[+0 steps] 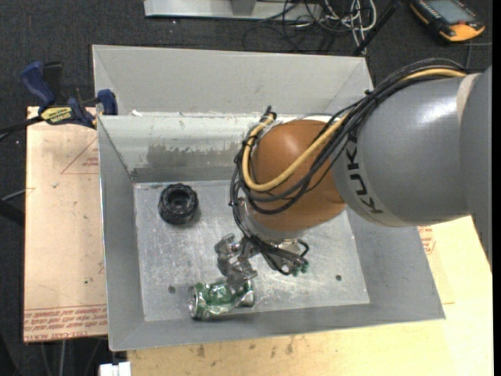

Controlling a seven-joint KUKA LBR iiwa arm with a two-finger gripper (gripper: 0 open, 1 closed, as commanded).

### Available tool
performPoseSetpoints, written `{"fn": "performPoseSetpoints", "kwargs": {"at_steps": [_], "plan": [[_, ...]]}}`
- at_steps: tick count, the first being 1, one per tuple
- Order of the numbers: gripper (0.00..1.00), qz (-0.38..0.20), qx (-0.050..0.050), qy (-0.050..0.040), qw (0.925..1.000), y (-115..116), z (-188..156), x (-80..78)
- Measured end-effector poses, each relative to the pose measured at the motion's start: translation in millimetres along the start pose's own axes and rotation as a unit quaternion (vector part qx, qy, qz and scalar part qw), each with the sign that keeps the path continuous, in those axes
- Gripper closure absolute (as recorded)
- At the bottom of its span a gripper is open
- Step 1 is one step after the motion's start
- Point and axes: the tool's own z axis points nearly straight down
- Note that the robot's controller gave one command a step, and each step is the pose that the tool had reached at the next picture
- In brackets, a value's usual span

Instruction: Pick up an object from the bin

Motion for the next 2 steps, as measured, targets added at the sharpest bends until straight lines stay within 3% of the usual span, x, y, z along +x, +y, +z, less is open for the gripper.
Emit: {"fn": "performPoseSetpoints", "kwargs": {"at_steps": [1, 2], "plan": [[0.0, 0.002, 0.0, -0.0023, 1.0, -1.6, -48.4, 0.5], [0.0, 0.005, 0.0, -0.0012, 1.0, -2.4, -38.0, 1.8]]}}
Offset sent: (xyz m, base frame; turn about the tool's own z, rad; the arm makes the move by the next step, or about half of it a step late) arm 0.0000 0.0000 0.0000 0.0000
